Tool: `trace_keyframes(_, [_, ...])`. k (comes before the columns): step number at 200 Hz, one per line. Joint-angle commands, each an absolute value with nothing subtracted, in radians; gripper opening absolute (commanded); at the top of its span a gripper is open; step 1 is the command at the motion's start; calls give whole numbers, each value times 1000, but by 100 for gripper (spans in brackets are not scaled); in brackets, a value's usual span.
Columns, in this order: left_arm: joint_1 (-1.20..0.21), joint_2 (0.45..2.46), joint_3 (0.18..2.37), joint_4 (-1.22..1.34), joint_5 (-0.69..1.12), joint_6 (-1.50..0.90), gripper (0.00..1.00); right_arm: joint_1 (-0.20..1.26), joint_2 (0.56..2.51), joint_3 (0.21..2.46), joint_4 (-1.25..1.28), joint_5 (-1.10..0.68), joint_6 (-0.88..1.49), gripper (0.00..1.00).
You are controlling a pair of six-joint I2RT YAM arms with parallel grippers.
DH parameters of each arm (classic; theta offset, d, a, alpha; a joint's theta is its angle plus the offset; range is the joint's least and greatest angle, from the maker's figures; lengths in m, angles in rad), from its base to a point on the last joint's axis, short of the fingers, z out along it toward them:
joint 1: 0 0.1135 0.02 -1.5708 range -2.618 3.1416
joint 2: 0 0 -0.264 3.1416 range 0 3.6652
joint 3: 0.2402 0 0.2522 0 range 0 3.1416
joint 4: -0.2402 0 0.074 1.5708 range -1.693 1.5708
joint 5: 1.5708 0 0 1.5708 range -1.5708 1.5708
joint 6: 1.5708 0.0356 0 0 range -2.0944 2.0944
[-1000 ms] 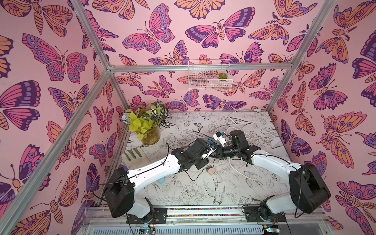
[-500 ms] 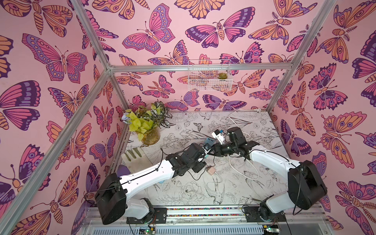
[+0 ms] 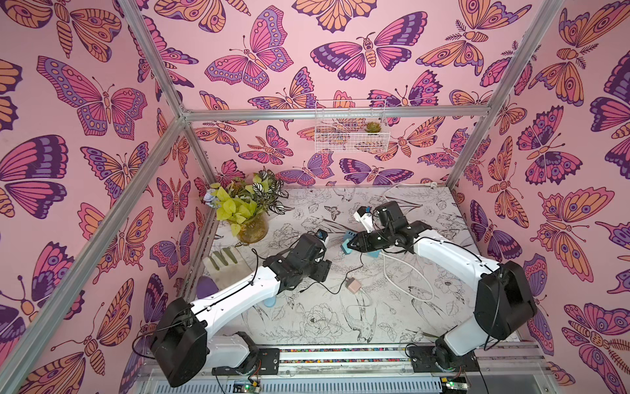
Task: Charge the bluetooth headset
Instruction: Pick up the plug from the center of the board, then insert the plug into the socket.
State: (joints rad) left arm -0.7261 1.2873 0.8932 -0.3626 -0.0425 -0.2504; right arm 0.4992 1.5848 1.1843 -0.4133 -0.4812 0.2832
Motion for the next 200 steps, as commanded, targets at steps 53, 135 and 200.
trace_keyframes(53, [-654, 1249, 882, -346, 143, -431, 70, 505, 1606, 1310, -516, -234, 78, 11])
trace_keyframes(135, [-652, 1262, 836, -318, 218, -497, 68, 503, 1690, 1364, -597, -13, -128, 12])
trace_keyframes(200, [-652, 1313, 827, -283, 283, -514, 68, 440, 1726, 1371, -592, -104, -226, 13])
